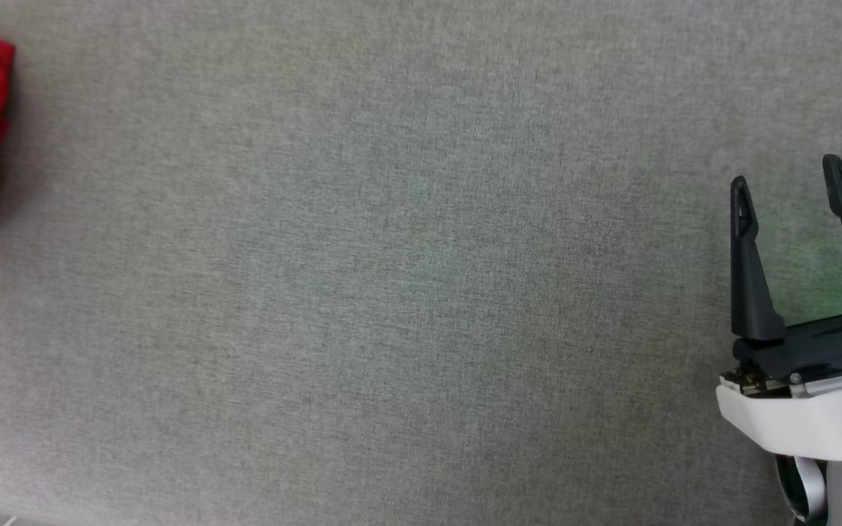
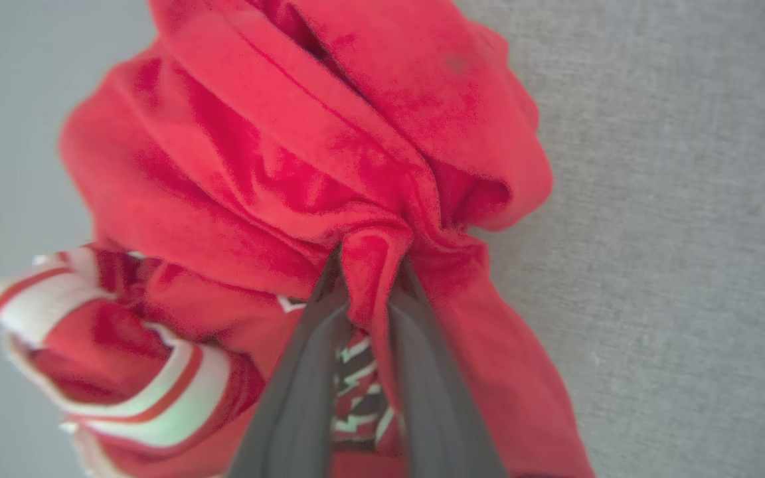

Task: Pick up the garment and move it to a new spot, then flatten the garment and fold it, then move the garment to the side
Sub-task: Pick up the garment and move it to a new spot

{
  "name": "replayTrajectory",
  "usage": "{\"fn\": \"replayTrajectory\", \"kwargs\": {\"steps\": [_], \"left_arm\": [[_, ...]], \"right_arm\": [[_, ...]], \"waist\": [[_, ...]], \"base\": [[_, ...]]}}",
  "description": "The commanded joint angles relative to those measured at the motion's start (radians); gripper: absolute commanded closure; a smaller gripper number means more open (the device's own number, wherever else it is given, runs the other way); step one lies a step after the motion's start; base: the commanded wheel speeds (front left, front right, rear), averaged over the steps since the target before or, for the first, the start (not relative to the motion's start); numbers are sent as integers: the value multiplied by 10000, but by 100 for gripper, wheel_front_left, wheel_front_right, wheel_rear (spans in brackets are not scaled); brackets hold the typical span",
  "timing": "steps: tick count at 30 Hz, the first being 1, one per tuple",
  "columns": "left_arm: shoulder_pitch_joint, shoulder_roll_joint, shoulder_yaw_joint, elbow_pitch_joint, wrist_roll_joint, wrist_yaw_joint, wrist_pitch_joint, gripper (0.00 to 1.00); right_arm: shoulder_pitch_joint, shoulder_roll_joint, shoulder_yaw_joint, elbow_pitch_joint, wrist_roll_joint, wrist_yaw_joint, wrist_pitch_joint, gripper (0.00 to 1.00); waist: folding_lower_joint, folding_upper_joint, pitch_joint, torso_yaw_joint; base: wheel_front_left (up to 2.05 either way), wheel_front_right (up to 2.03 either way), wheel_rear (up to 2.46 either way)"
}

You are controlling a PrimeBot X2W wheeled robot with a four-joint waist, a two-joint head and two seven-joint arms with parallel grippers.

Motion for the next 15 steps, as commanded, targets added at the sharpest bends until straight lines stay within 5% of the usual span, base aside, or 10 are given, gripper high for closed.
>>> {"fn": "replayTrajectory", "kwargs": {"steps": [1,15], "left_arm": [[-290,266,-203,-47,144,32,-238,100],[-2655,945,-2562,-1846,500,30,-909,100]], "right_arm": [[-66,34,31,52,128,-3,-21,0],[375,241,198,527,687,-3,-21,0]], "waist": [[-1,0,-399,1],[-1,0,-2275,-503]], "base": [[0,0,0],[0,0,0]]}}
